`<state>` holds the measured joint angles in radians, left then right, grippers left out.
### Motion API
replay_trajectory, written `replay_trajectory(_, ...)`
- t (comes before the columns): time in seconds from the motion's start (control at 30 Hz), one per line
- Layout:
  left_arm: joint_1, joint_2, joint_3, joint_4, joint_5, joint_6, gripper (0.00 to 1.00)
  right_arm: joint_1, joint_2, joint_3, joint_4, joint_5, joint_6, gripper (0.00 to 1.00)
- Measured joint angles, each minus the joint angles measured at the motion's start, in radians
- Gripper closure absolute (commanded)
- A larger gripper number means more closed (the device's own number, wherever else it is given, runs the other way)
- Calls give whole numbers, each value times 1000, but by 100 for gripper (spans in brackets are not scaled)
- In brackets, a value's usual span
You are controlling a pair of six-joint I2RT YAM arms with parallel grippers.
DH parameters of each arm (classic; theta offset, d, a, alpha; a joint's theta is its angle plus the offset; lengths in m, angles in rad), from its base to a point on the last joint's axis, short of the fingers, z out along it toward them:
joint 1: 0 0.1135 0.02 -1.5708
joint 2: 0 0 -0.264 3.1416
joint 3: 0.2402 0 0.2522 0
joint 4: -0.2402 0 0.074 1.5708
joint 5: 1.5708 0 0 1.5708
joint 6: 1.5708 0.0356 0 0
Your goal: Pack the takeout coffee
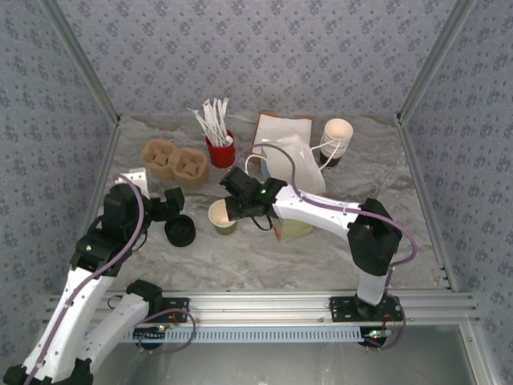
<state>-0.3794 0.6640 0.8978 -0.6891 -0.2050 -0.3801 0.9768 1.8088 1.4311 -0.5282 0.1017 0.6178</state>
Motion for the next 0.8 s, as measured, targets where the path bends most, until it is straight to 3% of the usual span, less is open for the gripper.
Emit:
replay_trajectory(0.2, 0, 6, -22, 13, 19, -14, 1, -19, 19, -21, 32, -14, 23, 98)
replay_trajectory(0.57, 0, 72, -22, 9, 37, -23, 1, -20, 31, -20, 31, -16, 29, 70)
replay_trajectory(0.8, 0, 75, -22, -26, 33, -45, 1, -20, 31, 52, -31, -14, 22, 61)
